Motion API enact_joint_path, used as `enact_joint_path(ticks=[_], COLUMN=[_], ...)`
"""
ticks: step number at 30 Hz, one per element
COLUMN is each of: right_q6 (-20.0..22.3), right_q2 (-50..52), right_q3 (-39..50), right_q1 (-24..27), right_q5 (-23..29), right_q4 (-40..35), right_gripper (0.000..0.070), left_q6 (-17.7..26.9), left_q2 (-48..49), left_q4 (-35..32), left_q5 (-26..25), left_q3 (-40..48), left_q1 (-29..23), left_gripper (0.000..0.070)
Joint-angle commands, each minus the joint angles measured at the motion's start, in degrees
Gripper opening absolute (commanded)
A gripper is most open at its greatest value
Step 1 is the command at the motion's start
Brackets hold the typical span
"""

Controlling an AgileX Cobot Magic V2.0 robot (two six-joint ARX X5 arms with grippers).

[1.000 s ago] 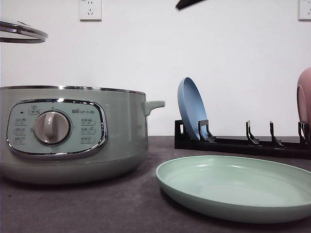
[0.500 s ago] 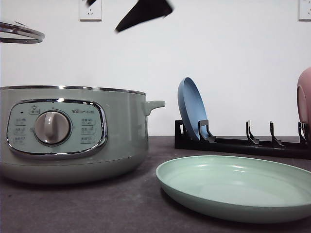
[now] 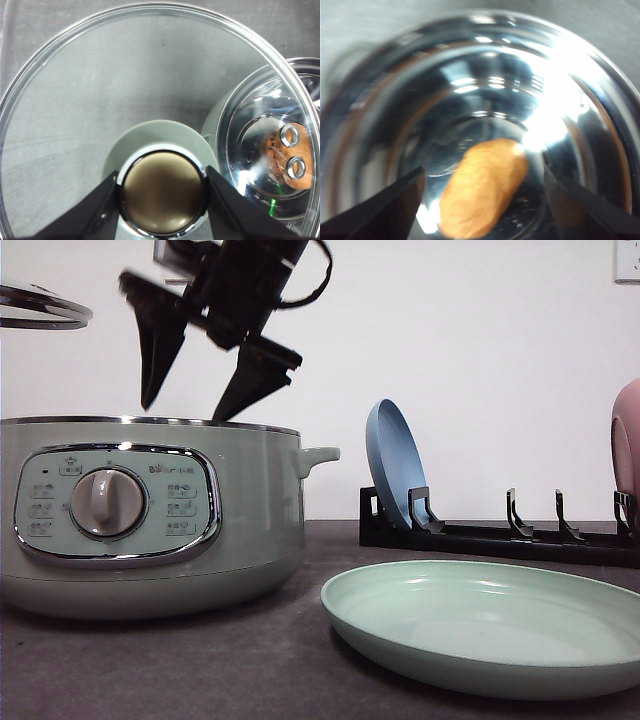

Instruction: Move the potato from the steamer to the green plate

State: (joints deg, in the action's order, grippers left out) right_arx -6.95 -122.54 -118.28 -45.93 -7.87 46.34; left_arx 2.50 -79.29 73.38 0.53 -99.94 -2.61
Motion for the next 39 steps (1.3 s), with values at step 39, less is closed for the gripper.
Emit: enact_joint_path(ticks=[39], right_q6=[-1.59], right_q2=[-9.83], right_q3=[-1.77], right_q1=[-3.83], right_q5=[6.82], right_q4=[0.38], right_gripper=[0.0285], left_q6=[0.87], left_q2=[0.24], left_q4=[-2.25], left_q5=[-0.08], left_q3=[-1.70], left_q1=[-0.11], left_gripper=[0.0001])
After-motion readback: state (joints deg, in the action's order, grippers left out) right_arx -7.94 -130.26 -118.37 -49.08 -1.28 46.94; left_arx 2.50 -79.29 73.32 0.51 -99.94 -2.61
